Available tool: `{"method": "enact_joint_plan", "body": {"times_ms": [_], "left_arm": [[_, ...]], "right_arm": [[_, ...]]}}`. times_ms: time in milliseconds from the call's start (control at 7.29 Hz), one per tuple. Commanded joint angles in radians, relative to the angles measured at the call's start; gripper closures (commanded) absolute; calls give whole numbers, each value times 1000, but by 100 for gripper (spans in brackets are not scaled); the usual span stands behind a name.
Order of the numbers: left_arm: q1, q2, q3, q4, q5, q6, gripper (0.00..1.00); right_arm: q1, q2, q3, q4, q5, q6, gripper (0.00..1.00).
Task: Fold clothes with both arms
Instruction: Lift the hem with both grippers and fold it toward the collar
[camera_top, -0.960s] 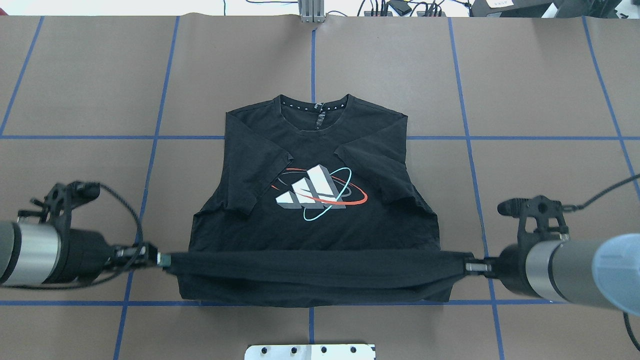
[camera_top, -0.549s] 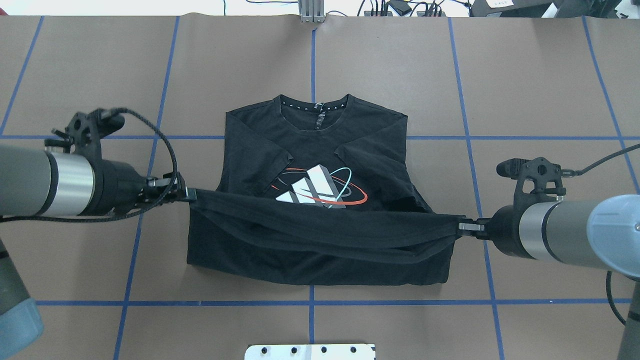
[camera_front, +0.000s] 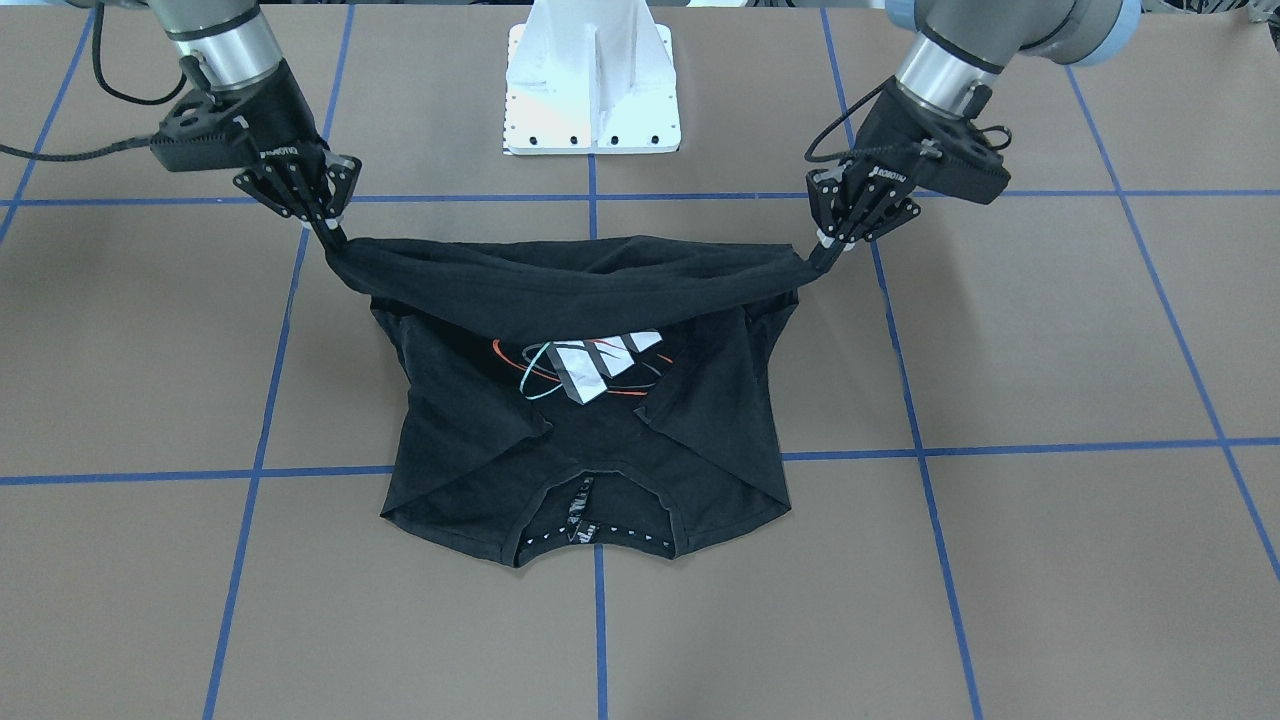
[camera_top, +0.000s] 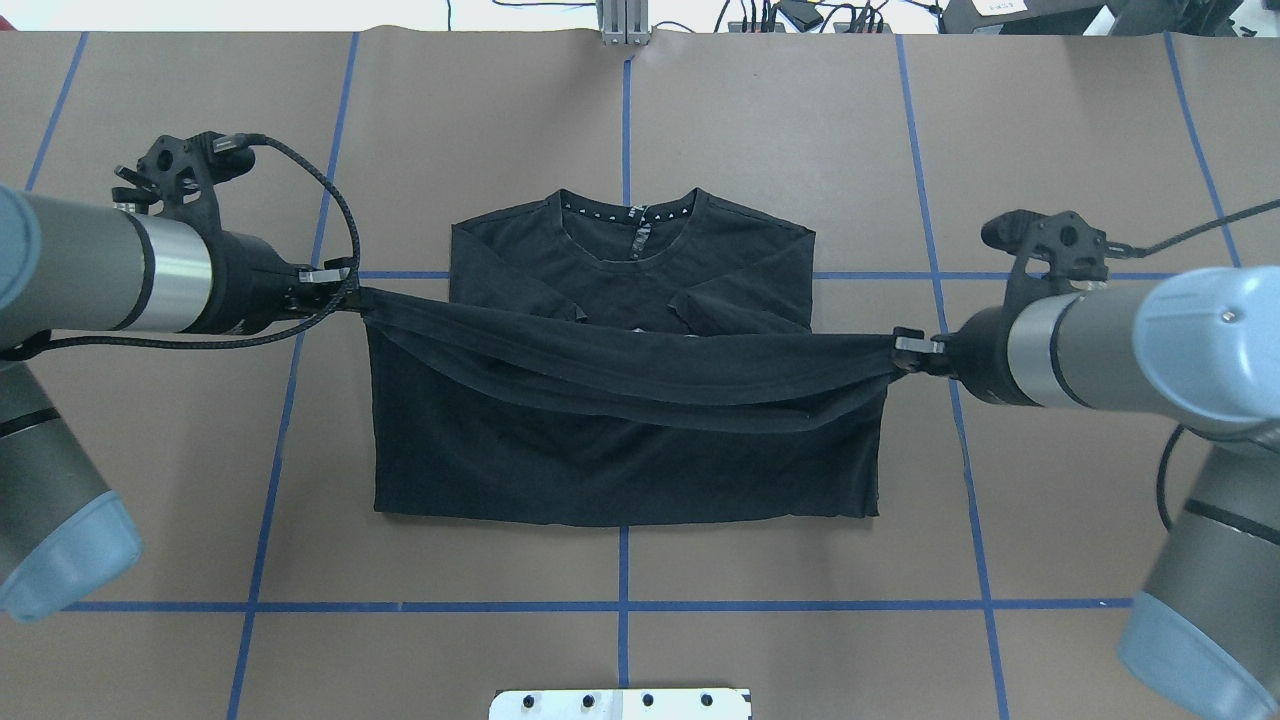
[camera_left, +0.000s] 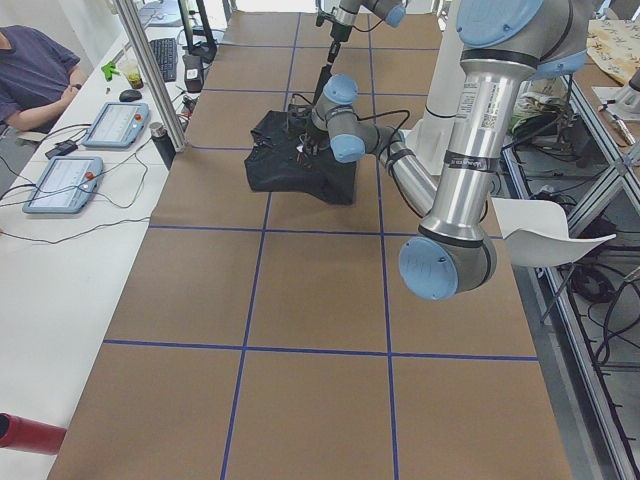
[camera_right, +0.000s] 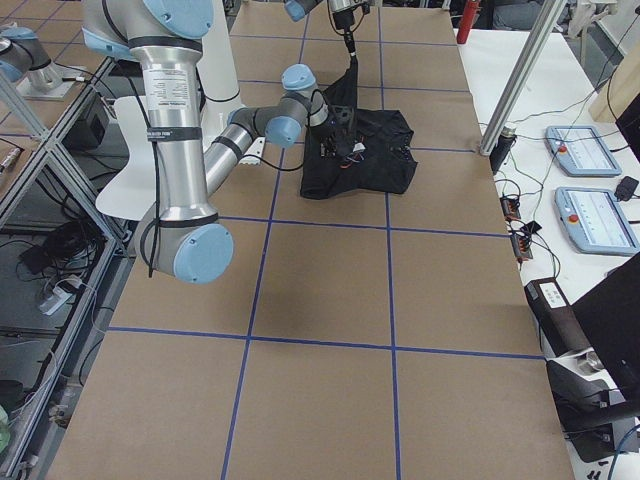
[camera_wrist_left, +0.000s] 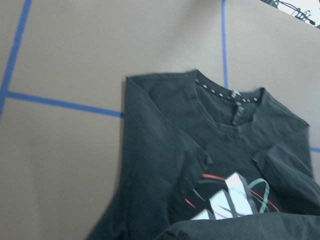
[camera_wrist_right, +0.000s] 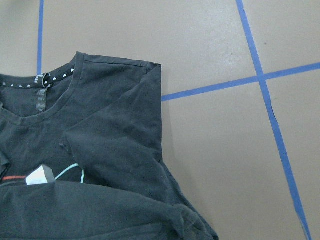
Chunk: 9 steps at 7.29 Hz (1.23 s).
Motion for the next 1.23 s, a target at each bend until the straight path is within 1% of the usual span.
{"method": "enact_joint_plan", "body": {"times_ms": [0,137,274,412,549,823,1097], "left_arm": [[-16,-60,91,-4,26,7,100],[-20,-68,99,-4,27,6,100],[-20,-68,108,-4,28,7,100],[-20,-71,128,-6,41,7,100],[-22,-105,172,-6,52,30,100],[-31,-200,331,-36,89,69,100],[-63,-229,450,-131,90,87,100]], "right_arm": [[100,77,-118,0,60,-81,100],[120,87,-145,0,69,-91,100],[127,156,-211,0,69,-91,100],[136,200,-284,1,69,-93,100],[137,239,-344,3,66,-105,100],[146,271,-411,11,66,-120,100],[171,311,-478,12,68,-149,100]]}}
